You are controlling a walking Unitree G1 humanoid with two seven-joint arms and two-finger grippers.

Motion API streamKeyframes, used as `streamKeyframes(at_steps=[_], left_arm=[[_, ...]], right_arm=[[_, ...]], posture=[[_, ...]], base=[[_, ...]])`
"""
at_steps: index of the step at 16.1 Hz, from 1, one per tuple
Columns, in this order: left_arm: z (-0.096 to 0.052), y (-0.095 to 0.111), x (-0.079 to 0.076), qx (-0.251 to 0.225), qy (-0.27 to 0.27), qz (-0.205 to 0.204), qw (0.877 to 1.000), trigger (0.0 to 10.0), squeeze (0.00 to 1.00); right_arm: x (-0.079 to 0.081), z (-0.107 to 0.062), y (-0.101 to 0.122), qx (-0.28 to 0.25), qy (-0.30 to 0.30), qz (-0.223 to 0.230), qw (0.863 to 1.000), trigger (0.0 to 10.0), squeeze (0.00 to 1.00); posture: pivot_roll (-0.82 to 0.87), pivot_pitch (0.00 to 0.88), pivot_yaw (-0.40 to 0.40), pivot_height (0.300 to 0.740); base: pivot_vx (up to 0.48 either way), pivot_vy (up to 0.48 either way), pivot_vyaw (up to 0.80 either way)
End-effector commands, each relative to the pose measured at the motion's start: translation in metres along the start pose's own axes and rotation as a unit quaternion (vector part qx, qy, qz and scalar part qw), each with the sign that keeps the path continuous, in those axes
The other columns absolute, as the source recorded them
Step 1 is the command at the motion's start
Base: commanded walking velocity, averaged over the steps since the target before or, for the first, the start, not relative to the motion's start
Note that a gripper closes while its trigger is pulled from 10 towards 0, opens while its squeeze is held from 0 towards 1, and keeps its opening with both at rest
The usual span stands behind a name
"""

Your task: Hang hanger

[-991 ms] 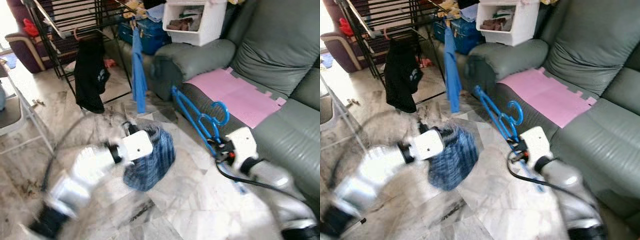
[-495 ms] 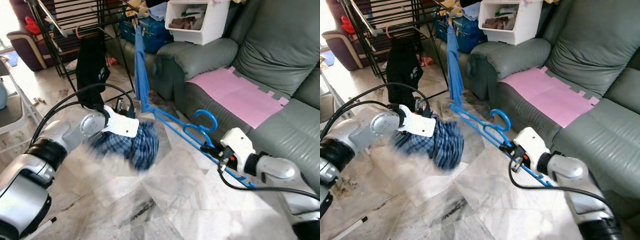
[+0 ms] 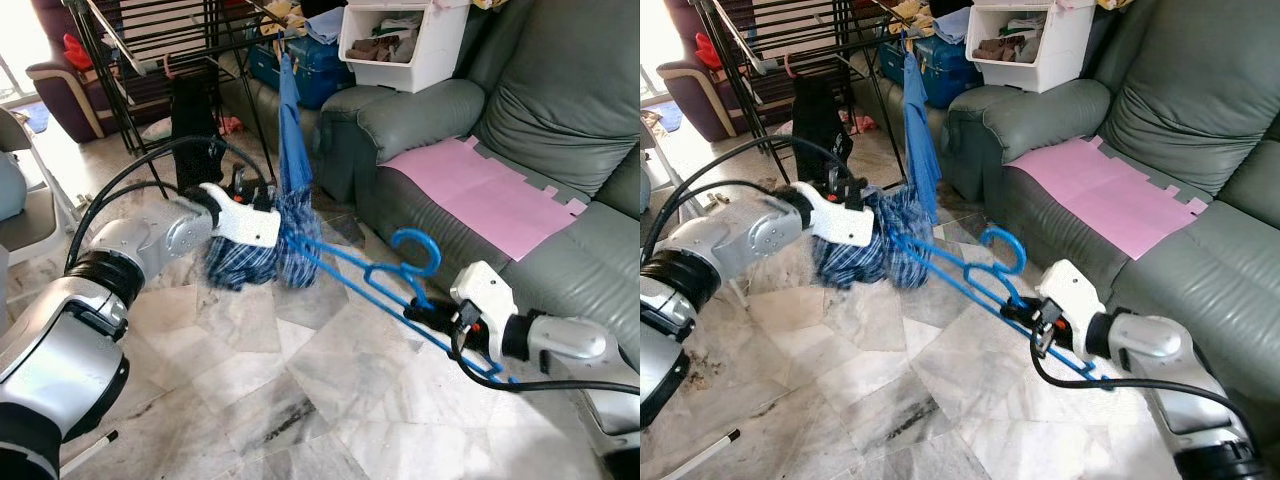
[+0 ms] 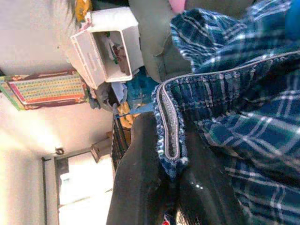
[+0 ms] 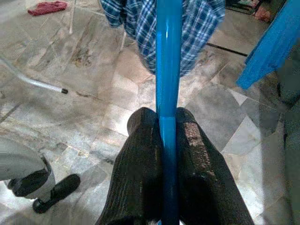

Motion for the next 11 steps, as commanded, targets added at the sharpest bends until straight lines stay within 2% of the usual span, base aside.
streamKeyframes(at_steps=[1,3,5,6,8,9,11], left_arm=[[0.002,0.004,0.018,-0.018,0.027,0.019,0.999,10.0,0.0],[0.002,0.014,0.018,-0.045,0.034,0.021,0.998,10.0,0.0],[0.002,0.021,0.009,-0.061,0.022,0.028,0.997,10.0,0.0],[0.002,0.023,0.0,-0.065,0.005,0.017,0.998,10.0,0.0],[0.002,0.029,0.001,-0.079,0.02,0.014,0.997,10.0,0.0],[0.002,0.027,-0.006,-0.071,0.002,-0.027,0.997,10.0,0.0],[0.002,0.021,-0.01,-0.05,-0.001,-0.073,0.996,10.0,0.0]], right_arm=[[0.001,0.0,0.005,-0.003,0.001,-0.012,1.0,10.0,0.0],[0.001,0.001,0.01,-0.009,0.002,-0.011,1.0,10.0,0.0],[0.003,0.001,0.014,-0.013,0.007,-0.013,1.0,10.0,0.0],[0.004,0.001,0.018,-0.02,0.009,-0.014,1.0,10.0,0.0],[-0.001,0.001,0.022,-0.027,-0.002,-0.014,1.0,10.0,0.0],[0.001,0.0,0.019,-0.019,0.004,-0.016,1.0,10.0,0.0],[0.003,0.003,0.017,-0.017,0.004,-0.017,1.0,10.0,0.0]], posture=[[-0.13,0.0,0.058,0.74],[-0.13,0.0,0.059,0.74],[-0.13,0.0,0.058,0.74],[-0.14,0.0,0.058,0.74],[-0.14,0.0,0.056,0.74],[-0.14,0.0,0.055,0.74],[-0.14,0.0,0.054,0.74]], base=[[0.0,0.0,0.0],[0.0,0.0,0.0],[0.0,0.0,0.0],[0.0,0.0,0.0],[0.0,0.0,0.0],[0.0,0.0,0.0],[0.0,0.0,0.0]])
Point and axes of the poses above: a point about 5 cm out from each wrist's last joint towards the gripper, its own z axis pointing out of the wrist towards the gripper, its own y axis along the axis of the wrist's last joint, x = y × z, the point moved 6 cm from there along z, pointing out of the wrist towards the gripper, and after that the axes turned 12 degrees about z, right-handed, at the moved point
